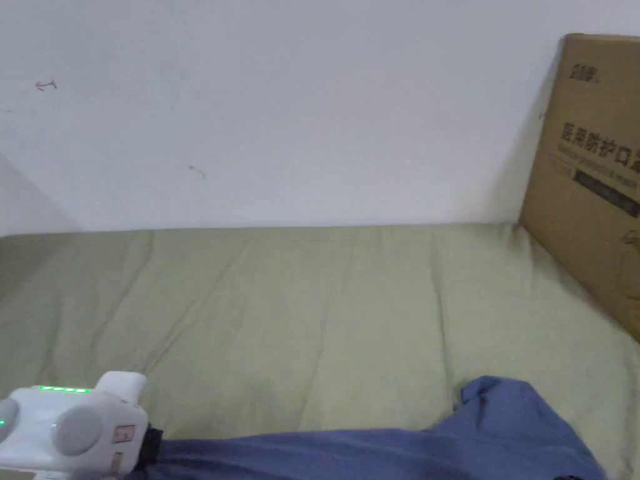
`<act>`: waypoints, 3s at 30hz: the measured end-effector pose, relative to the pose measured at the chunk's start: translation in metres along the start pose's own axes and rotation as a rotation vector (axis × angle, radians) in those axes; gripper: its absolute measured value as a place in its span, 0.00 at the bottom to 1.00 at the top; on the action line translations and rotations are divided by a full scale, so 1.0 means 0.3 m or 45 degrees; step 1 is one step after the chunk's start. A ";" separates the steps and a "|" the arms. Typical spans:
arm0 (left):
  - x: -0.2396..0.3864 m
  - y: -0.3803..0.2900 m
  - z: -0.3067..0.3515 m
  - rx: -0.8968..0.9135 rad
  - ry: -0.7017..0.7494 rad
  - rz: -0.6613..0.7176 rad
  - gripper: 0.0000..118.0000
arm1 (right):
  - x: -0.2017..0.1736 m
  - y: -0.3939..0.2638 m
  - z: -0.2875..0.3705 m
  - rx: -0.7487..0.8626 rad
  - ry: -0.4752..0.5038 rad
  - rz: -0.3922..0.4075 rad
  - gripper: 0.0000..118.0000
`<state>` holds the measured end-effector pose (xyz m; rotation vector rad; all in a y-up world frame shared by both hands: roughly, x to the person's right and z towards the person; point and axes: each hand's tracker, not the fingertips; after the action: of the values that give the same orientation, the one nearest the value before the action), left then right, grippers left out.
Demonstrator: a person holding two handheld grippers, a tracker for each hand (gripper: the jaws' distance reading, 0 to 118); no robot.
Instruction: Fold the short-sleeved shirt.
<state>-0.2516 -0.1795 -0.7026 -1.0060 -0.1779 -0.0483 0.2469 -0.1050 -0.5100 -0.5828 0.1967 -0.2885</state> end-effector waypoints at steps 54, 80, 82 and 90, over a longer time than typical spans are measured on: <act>0.114 0.745 0.969 0.981 0.339 0.072 0.01 | -0.180 1.354 0.009 0.569 -0.360 0.271 0.02; 0.166 -0.954 0.629 -0.010 0.012 0.101 0.01 | 0.301 -0.481 0.493 -0.592 -0.203 0.125 0.02; 0.172 -1.014 0.654 -0.052 0.002 0.064 0.01 | 0.307 -0.519 0.534 -0.642 -0.195 0.121 0.02; 0.172 -1.104 0.699 -0.104 -0.019 0.057 0.05 | 0.327 -0.524 0.533 -0.656 -0.220 -0.032 0.04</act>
<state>-0.2677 -0.1778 -0.3075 -1.0914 -0.1678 -0.0071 0.3481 -0.1801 -0.3000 -1.1166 0.0950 -0.2095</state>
